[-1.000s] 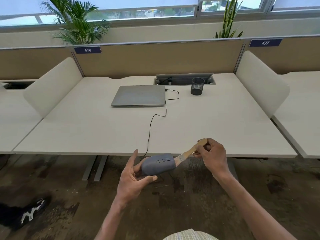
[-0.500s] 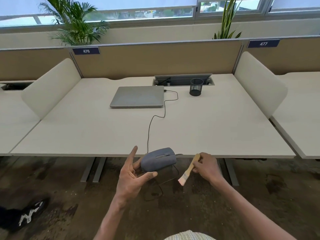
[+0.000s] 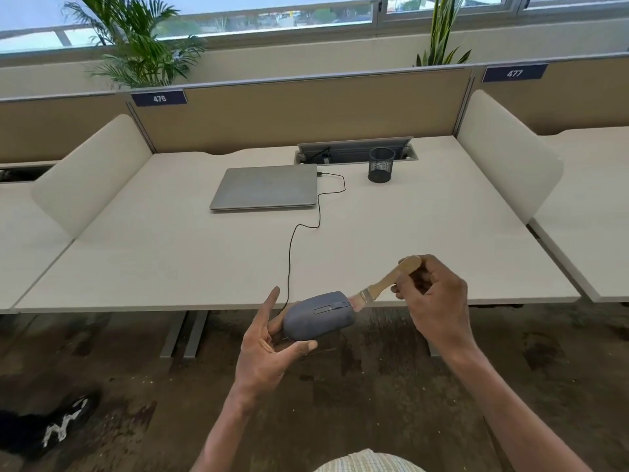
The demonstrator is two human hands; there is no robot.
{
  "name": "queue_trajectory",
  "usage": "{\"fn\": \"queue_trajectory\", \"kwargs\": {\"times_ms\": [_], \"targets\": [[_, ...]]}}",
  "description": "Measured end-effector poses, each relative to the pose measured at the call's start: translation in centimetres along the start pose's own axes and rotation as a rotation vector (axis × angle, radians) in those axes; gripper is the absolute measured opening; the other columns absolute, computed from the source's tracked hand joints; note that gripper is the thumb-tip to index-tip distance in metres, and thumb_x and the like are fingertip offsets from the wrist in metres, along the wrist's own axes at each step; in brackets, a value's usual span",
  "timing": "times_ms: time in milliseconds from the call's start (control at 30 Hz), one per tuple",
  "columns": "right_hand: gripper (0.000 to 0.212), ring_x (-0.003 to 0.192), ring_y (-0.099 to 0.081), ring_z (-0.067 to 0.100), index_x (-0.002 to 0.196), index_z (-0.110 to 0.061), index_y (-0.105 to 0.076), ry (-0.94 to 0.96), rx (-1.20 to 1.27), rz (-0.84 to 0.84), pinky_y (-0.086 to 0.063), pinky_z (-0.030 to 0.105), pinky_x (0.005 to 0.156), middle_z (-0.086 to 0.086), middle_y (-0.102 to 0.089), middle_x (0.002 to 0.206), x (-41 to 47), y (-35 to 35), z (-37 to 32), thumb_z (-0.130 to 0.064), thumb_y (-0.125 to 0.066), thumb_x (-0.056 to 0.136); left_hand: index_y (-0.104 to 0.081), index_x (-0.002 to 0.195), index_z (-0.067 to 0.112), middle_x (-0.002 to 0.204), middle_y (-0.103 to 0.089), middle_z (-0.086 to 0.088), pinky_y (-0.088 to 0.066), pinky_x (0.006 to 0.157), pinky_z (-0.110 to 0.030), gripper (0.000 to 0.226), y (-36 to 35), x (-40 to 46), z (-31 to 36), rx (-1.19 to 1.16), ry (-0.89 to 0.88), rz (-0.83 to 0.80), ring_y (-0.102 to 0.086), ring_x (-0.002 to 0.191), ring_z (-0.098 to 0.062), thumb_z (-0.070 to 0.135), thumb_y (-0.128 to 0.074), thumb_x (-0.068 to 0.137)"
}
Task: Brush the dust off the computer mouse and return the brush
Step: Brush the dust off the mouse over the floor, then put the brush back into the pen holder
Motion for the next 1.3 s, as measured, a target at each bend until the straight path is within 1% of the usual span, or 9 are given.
{"fn": "queue_trajectory", "kwargs": {"times_ms": [67, 133, 267, 533, 700, 933, 1067, 1167, 1300], "targets": [[0.007, 0.072, -0.072, 0.014, 0.099, -0.019, -0.067, -0.03, -0.056, -0.032, -0.062, 0.03, 0.063, -0.005, -0.072, 0.081, 0.0, -0.2, 1.1, -0.014, -0.068, 0.093, -0.029, 0.153, 0.032, 0.122, -0.072, 0.002, -0.051, 0.104, -0.043, 0.114, -0.2, 0.0, 0.2, 0.027, 0.001, 0.009, -0.066, 0.118, -0.015, 0.037, -0.091, 0.058], [0.007, 0.07, -0.07, 0.012, 0.101, -0.013, -0.067, -0.06, -0.105, -0.023, -0.058, 0.02, 0.058, -0.004, -0.071, 0.079, 0.3, 0.2, 2.3, -0.014, -0.066, 0.094, -0.031, 0.153, 0.032, 0.123, -0.071, 0.003, -0.049, 0.106, -0.045, 0.113, -0.4, -0.1, 0.5, 0.053, 0.002, 0.027, -0.065, 0.119, -0.014, 0.04, -0.091, 0.058], [0.009, 0.075, -0.071, 0.011, 0.103, -0.013, -0.067, -0.104, -0.1, -0.009, -0.053, 0.013, 0.059, -0.003, -0.072, 0.084, 1.2, 1.8, 4.5, -0.015, -0.066, 0.094, -0.038, 0.151, 0.028, 0.122, -0.071, 0.011, -0.049, 0.106, -0.037, 0.106, -1.3, -0.5, 1.0, 0.072, 0.003, 0.1, -0.064, 0.119, -0.008, 0.032, -0.095, 0.061], [0.009, 0.078, -0.072, 0.02, 0.103, -0.016, -0.066, -0.144, -0.067, -0.003, -0.063, 0.037, 0.073, 0.0, -0.073, 0.086, 3.5, 6.1, 8.1, -0.016, -0.067, 0.094, -0.048, 0.144, 0.019, 0.123, -0.067, 0.021, -0.05, 0.099, -0.019, 0.09, -5.3, -1.1, 3.9, -0.008, -0.071, 0.35, -0.062, 0.12, -0.003, 0.018, -0.087, 0.062], [0.01, 0.077, -0.073, 0.02, 0.103, -0.012, -0.067, -0.126, -0.058, -0.027, -0.064, 0.04, 0.073, 0.0, -0.073, 0.084, 5.1, 8.4, 8.8, -0.015, -0.067, 0.094, -0.047, 0.144, 0.006, 0.132, -0.061, 0.007, -0.05, 0.096, -0.015, 0.086, -8.8, -0.8, 6.3, -0.102, -0.158, 0.52, -0.061, 0.121, -0.003, 0.011, -0.083, 0.066], [0.006, 0.07, -0.073, 0.023, 0.097, -0.014, -0.068, -0.023, -0.069, -0.033, -0.063, 0.046, 0.069, 0.001, -0.073, 0.08, 9.1, 10.4, 7.9, -0.012, -0.068, 0.092, -0.047, 0.145, 0.014, 0.134, -0.062, 0.005, -0.044, 0.107, -0.021, 0.09, -13.2, 1.5, 7.7, -0.177, -0.169, 0.694, -0.058, 0.125, -0.001, 0.024, -0.086, 0.064], [0.007, 0.068, -0.073, 0.024, 0.096, -0.015, -0.068, 0.008, -0.061, -0.015, -0.062, 0.049, 0.067, 0.001, -0.073, 0.078, 11.7, 10.0, 7.0, -0.01, -0.069, 0.09, -0.05, 0.143, 0.019, 0.133, -0.062, 0.007, -0.046, 0.107, -0.031, 0.089, -13.8, 4.3, 7.7, -0.162, -0.15, 0.778, -0.06, 0.122, -0.006, 0.035, -0.085, 0.063], [0.007, 0.068, -0.073, 0.026, 0.095, -0.015, -0.068, 0.042, -0.054, 0.01, -0.062, 0.05, 0.067, 0.002, -0.073, 0.077, 13.7, 9.1, 6.1, -0.01, -0.069, 0.09, -0.05, 0.143, 0.02, 0.13, -0.059, 0.015, -0.044, 0.107, -0.027, 0.088, -13.5, 7.1, 7.9, -0.156, -0.149, 0.798, -0.06, 0.12, -0.003, 0.036, -0.085, 0.064], [0.007, 0.067, -0.072, 0.028, 0.092, -0.015, -0.068, 0.101, -0.041, 0.057, -0.061, 0.05, 0.065, 0.004, -0.072, 0.074, 16.7, 7.4, 4.5, -0.008, -0.067, 0.09, -0.05, 0.143, 0.02, 0.132, -0.057, 0.012, -0.043, 0.102, -0.019, 0.083, -12.5, 11.4, 7.6, -0.1, -0.15, 0.79, -0.058, 0.119, -0.004, 0.025, -0.088, 0.07]]}}
Point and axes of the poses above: each hand's wrist, its own x-axis towards the middle knuckle, its own y-axis out of the back of the hand, z = x × y, the point moved 5 cm from there along x, towards the middle knuckle
